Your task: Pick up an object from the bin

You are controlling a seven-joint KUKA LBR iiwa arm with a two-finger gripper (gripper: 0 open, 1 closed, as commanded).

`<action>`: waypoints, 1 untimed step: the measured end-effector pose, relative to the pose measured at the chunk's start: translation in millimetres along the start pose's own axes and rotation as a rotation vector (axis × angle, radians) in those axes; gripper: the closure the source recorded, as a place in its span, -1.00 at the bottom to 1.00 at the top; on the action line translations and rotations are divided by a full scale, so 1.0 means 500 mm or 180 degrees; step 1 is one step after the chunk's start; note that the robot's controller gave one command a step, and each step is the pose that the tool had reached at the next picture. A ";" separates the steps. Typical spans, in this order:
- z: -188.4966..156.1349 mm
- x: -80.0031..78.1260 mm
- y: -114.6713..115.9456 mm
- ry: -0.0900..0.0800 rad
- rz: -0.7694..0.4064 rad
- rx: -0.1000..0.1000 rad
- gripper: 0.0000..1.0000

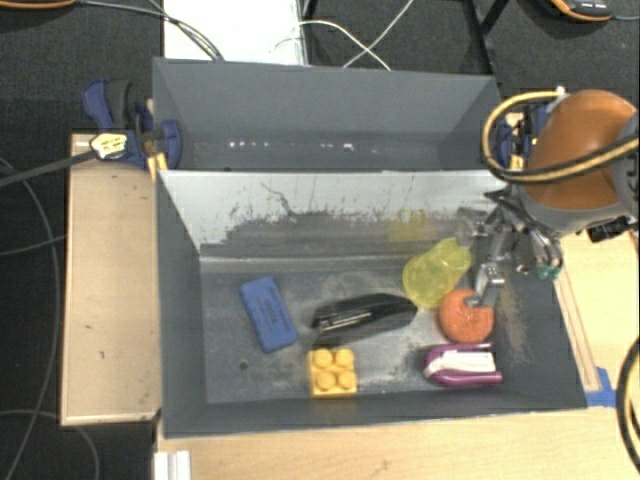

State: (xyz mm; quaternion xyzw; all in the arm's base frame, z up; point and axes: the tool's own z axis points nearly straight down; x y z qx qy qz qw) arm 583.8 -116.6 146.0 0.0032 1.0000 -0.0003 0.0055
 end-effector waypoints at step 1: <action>-0.004 0.001 0.001 0.0008 -0.0018 0.0003 -1.00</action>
Offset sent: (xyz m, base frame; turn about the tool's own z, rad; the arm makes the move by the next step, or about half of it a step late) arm -0.0680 -0.0124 -0.0760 0.0828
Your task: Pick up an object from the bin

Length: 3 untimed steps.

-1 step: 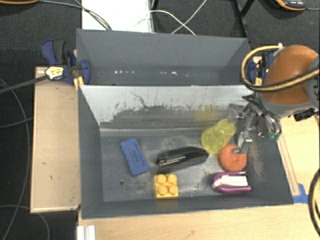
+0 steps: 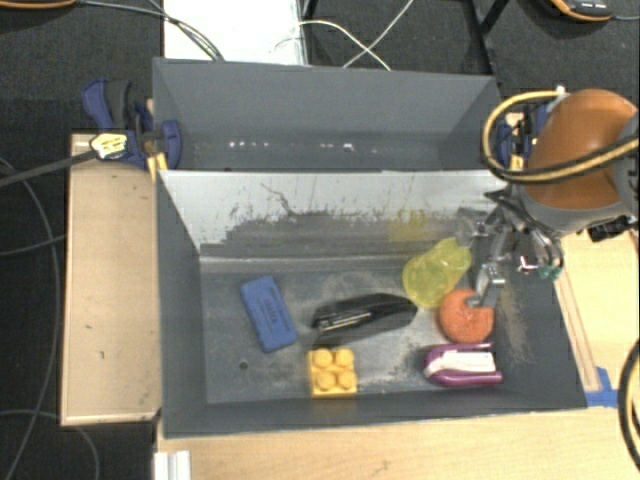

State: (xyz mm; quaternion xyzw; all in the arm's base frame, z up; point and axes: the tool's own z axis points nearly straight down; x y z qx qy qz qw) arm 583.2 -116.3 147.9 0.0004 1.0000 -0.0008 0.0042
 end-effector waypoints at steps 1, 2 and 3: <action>0.021 0.026 -0.005 -0.0068 0.0126 0.0003 -1.00; 0.027 0.102 -0.033 -0.0068 -0.0326 0.0014 -1.00; 0.037 0.084 -0.020 -0.0099 0.0254 0.0013 -1.00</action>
Offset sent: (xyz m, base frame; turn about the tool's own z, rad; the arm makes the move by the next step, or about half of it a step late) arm -0.0568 -0.0155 -0.0200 -0.1056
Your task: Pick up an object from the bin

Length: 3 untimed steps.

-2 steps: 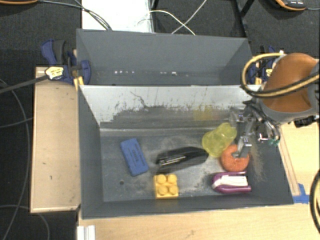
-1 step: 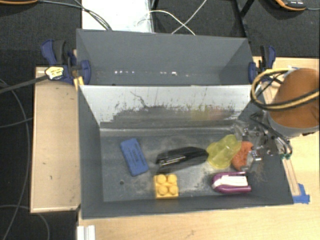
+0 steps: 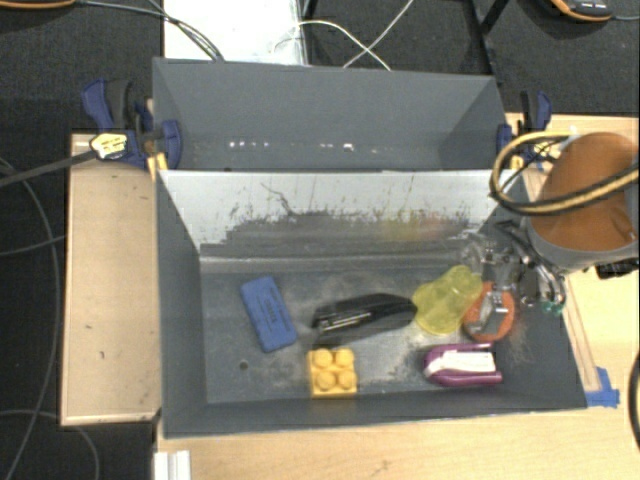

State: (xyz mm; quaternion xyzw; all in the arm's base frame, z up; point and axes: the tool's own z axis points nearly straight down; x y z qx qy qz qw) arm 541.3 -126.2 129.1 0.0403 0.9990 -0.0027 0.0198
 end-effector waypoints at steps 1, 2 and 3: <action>0.010 0.008 0.004 0.0029 0.0051 -0.0008 -1.00; 0.113 0.018 0.023 -0.0024 0.1101 -0.0003 1.00; 0.113 0.018 0.023 -0.0024 0.1099 -0.0003 1.00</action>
Offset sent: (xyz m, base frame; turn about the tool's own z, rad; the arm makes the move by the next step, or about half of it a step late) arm -0.0081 0.0118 -0.0591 0.3478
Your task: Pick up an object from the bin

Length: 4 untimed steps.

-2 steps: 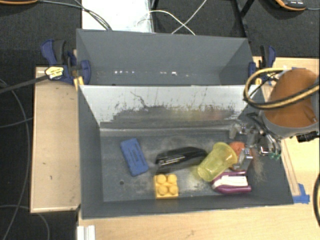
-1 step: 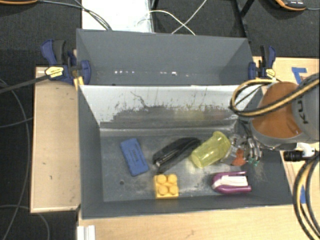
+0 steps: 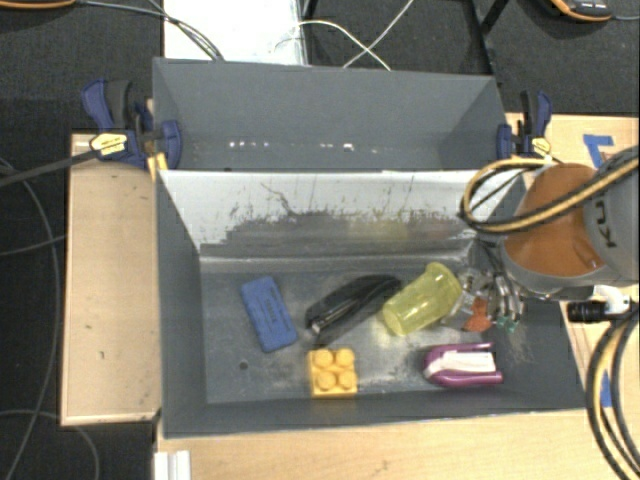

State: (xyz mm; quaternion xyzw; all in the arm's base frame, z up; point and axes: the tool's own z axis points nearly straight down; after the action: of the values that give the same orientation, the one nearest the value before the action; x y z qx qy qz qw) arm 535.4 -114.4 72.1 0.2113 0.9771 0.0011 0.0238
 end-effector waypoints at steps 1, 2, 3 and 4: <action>-0.012 0.003 -0.001 0.0016 -0.0004 0.0004 1.00; -0.052 0.000 0.000 0.0006 -0.0007 0.0001 1.00; -0.075 -0.002 0.000 0.0002 -0.0013 0.0000 1.00; -0.099 -0.003 0.000 0.0004 -0.0018 -0.0001 1.00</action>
Offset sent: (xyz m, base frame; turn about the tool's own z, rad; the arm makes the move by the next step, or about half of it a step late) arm -0.0001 -0.0001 0.0259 0.0000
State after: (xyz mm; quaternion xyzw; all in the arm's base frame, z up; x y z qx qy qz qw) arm 534.4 -114.4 121.8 0.2085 0.9778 0.0013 0.0231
